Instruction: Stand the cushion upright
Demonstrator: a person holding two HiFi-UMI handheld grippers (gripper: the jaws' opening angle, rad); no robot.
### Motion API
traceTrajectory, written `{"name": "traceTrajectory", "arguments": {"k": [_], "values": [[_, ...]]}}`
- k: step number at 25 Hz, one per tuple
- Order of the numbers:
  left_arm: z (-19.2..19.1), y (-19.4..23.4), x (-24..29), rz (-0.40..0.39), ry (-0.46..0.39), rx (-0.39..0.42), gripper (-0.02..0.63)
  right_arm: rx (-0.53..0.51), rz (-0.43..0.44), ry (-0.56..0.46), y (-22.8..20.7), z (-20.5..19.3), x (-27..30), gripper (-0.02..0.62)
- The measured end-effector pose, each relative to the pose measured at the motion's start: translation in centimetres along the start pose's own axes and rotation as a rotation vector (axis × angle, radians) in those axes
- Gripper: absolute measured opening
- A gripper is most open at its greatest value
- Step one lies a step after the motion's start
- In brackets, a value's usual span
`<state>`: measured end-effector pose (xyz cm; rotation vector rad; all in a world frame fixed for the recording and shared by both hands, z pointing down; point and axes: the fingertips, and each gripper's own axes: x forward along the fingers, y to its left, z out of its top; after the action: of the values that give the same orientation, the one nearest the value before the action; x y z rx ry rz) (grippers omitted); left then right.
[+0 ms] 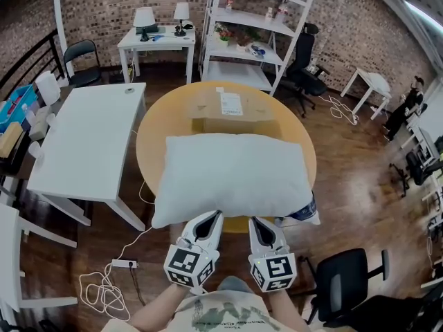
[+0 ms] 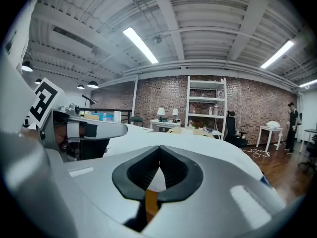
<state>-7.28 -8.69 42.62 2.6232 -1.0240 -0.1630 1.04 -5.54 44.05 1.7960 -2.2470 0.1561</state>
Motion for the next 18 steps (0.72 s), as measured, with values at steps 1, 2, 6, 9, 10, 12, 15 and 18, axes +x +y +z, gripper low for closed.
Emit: {"name": "traceTrajectory", "arguments": {"k": [1,2,6,9,10,12,15,18], "values": [[0.1,0.1,0.0,0.003,-0.004,0.003,0.000,-0.002,0.001,0.002,0.0,0.0,0.0,0.000],[0.2,0.3,0.1,0.005,-0.007,0.006,0.000,-0.004,0.002,0.004,-0.1,0.0,0.1,0.000],[0.6,0.9,0.8,0.013,-0.013,0.010,0.000,-0.003,-0.012,0.009,-1.1,-0.5,0.6,0.000],[0.8,1.6,1.3,0.045,-0.017,0.013,0.000,-0.005,-0.008,0.004,-2.1,-0.4,0.9,0.000],[0.8,1.8,1.5,0.056,-0.019,0.012,0.000,-0.008,-0.003,-0.002,-2.5,-0.3,1.1,0.000],[0.9,2.1,1.9,0.077,-0.020,0.019,0.000,-0.003,0.003,-0.016,-3.3,-0.2,1.5,0.000],[1.1,2.4,2.6,0.109,-0.021,0.039,0.000,0.008,0.026,-0.029,-4.4,0.0,2.4,0.000],[1.3,2.6,3.5,0.138,-0.023,0.056,0.000,-0.001,0.053,-0.034,-5.2,0.4,3.6,0.000]]}}
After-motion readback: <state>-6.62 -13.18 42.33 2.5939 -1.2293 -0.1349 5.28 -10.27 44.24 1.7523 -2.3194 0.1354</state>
